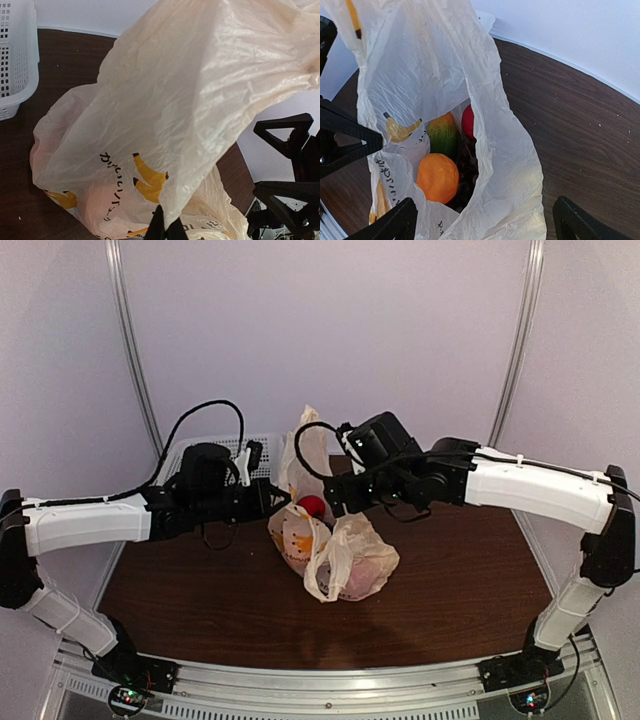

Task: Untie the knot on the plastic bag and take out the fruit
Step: Open the bag opening for the takeout bag, then hold the bag opening of the takeout bag, then reach into the gripper in the takeout bag.

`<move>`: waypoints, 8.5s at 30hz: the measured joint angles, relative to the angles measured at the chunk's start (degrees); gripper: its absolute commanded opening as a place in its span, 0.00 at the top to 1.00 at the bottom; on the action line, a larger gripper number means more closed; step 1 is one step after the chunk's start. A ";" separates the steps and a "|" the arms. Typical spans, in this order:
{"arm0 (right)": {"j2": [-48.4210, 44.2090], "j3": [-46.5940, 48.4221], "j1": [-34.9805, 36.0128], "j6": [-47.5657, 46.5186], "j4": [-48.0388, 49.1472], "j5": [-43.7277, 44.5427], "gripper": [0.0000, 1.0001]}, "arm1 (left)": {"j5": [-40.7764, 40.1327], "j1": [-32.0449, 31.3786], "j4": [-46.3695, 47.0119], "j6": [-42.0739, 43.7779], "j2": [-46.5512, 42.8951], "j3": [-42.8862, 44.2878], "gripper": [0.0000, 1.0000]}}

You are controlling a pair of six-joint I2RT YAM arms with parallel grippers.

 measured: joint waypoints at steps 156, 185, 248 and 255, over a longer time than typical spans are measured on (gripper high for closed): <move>-21.88 -42.86 -0.52 20.39 13.79 -14.62 1.00 | -19.26 -5.86 -28.00 24.68 15.96 29.46 1.00; -29.79 -27.85 6.45 10.32 0.74 -19.19 0.30 | -9.44 2.08 2.86 10.86 -6.78 -11.56 1.00; 31.93 5.57 -4.52 -2.64 16.46 -4.13 0.52 | -9.42 3.96 4.72 7.34 -12.35 -16.96 1.00; 31.93 5.68 -4.57 -3.76 17.77 -4.85 0.76 | -9.35 4.04 4.72 7.17 -12.20 -16.96 1.00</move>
